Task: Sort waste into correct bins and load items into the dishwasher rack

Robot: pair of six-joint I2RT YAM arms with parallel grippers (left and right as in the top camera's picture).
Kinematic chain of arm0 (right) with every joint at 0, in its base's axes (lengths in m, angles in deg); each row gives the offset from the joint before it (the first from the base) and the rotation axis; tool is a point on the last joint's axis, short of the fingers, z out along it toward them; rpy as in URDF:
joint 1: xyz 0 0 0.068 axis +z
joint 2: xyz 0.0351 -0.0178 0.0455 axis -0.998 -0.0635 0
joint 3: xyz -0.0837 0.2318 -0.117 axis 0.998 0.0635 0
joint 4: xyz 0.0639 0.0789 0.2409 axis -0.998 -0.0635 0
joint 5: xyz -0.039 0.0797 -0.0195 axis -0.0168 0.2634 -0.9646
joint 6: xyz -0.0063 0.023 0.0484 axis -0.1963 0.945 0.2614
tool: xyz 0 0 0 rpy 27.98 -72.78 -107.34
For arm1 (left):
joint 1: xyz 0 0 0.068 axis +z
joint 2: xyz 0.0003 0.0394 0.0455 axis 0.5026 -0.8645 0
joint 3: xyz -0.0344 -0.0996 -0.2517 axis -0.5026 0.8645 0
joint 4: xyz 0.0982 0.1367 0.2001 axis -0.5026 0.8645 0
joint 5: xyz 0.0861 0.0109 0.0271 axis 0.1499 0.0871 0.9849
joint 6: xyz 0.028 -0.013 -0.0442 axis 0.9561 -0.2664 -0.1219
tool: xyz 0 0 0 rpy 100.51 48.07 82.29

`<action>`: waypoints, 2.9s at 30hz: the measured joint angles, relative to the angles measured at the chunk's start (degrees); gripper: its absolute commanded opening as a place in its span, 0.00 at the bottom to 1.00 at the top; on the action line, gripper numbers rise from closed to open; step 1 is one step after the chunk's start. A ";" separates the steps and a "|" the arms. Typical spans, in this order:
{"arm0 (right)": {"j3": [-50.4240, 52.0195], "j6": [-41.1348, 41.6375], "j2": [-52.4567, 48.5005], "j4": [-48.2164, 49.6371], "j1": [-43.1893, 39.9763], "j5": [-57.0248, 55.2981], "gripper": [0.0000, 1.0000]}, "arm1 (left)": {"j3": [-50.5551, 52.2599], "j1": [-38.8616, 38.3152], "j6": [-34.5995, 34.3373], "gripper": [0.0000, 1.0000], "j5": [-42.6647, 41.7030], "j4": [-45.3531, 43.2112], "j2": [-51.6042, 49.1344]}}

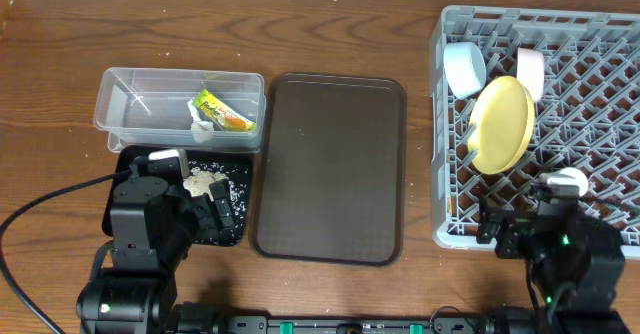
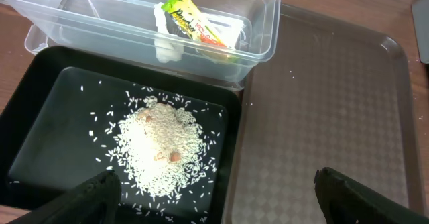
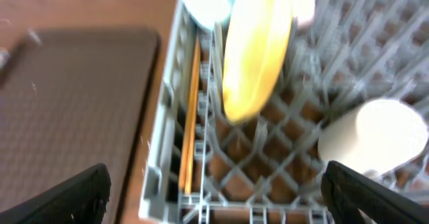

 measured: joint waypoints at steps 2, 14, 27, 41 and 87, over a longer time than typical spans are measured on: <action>0.98 -0.28 3.19 2.40 0.02 -0.07 0.99 | 0.00 0.00 0.00 0.95 0.00 0.00 0.00; 18.29 -0.76 21.94 25.20 0.00 -0.22 0.99 | 0.04 0.00 0.00 0.96 0.00 0.02 -0.02; 37.29 -1.16 22.75 47.06 0.00 -0.20 0.99 | 0.11 0.00 0.00 0.96 0.00 0.02 0.00; 37.42 -3.52 22.80 43.28 0.00 -0.20 0.99 | 0.11 0.00 0.00 0.96 0.00 0.02 0.00; 37.42 -3.54 22.80 43.28 0.00 -0.22 0.99 | 7.65 0.00 0.02 0.96 0.28 0.63 8.48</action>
